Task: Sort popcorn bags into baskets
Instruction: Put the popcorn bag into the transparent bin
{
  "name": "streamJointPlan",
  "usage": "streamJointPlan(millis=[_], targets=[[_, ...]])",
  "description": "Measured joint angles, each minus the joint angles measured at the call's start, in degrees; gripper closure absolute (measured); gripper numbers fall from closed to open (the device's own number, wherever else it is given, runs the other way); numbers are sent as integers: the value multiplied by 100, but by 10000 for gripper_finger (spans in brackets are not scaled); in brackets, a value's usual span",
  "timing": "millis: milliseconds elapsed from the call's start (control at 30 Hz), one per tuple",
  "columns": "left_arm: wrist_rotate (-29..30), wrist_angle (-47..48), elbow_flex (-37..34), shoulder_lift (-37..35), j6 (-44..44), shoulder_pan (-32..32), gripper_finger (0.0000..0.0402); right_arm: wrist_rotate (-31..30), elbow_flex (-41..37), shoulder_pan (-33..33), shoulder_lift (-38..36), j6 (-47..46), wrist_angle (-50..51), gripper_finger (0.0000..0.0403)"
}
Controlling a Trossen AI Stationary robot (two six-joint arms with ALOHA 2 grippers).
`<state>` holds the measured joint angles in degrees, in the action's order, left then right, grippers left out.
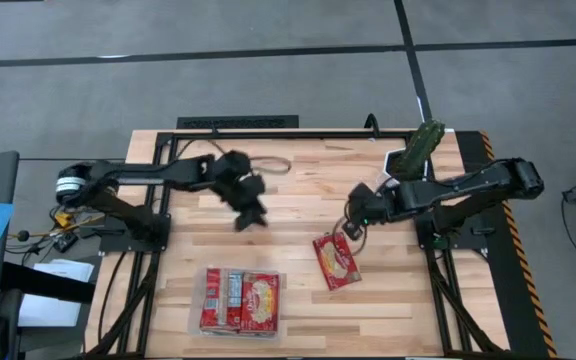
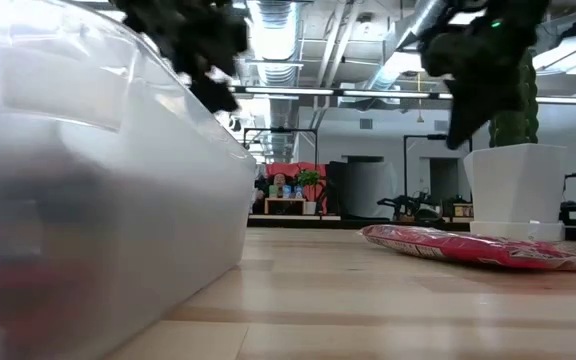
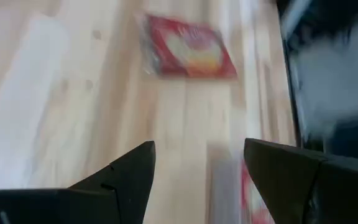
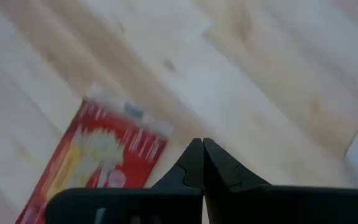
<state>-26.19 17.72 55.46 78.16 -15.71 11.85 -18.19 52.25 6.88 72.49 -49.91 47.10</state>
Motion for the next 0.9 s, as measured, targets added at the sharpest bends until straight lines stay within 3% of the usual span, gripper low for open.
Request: streamJointPlan(millis=[167, 400, 633, 900], targets=[[-742, -1591, 98, 1115, -1274, 344, 168, -134, -13, 852, 0, -1116, 365, 391], [-1554, -2516, 1096, 2859, -1913, 381, 168, 150, -603, 1704, 2, -2505, 50, 393], [-1765, -2136, 2209, 4068, -2055, 306, 168, 159, -1278, 2147, 0, -3568, -969, 392], [-1622, -1229, 2913, 4779, -1818, 136, 168, 69, -1452, 2200, 57, -3725, -1595, 393]])
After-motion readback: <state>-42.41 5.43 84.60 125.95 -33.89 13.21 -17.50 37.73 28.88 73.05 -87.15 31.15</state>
